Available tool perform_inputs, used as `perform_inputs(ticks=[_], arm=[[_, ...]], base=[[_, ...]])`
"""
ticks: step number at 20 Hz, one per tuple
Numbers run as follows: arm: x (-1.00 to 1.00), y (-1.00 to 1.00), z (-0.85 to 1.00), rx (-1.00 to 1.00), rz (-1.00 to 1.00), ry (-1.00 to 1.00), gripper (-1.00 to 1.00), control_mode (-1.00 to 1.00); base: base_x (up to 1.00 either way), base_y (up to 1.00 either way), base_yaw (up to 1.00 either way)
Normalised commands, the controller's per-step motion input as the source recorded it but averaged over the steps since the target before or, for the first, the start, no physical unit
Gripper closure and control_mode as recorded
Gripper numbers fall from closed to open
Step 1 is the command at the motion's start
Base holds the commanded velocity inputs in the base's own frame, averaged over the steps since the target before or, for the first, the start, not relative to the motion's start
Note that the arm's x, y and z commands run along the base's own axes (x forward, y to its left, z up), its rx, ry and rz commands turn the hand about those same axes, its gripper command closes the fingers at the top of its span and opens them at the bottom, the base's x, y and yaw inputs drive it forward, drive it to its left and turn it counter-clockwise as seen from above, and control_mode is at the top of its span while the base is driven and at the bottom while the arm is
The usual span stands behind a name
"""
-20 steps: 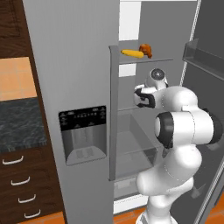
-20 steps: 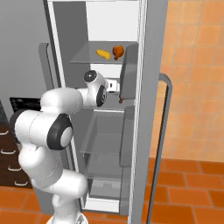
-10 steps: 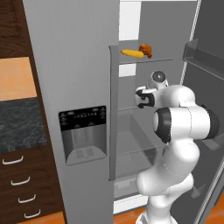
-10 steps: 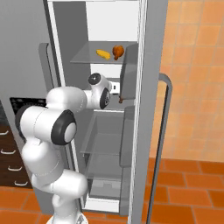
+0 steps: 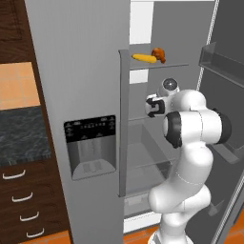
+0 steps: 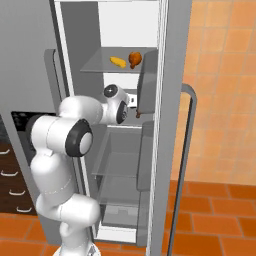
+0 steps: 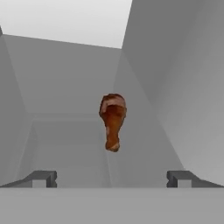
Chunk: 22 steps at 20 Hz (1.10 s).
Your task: Place one corn and one chicken drumstick in each tupperware on the nearby counter, to pack two identical lunches.
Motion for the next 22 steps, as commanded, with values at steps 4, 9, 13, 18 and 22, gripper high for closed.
perform_inputs(ticks=[4,9,13,18,22], arm=[[0.28,-0.04,-0.18,0.00,0.00,0.00,-1.00,-1.00],[0.27,-0.08,-0.10,0.00,0.00,0.00,-1.00,-1.00],[0.33,-0.09,-0.09,0.00,0.00,0.00,-1.00,-1.00],[0.28,-0.11,-0.19,0.00,0.00,0.00,-1.00,-1.00],[0.22,-0.15,-0.19,0.00,0.00,0.00,-1.00,-1.00]], base=[[0.00,0.00,0.00],[0.00,0.00,0.00],[0.00,0.00,0.00],[0.00,0.00,0.00],[0.00,0.00,0.00]])
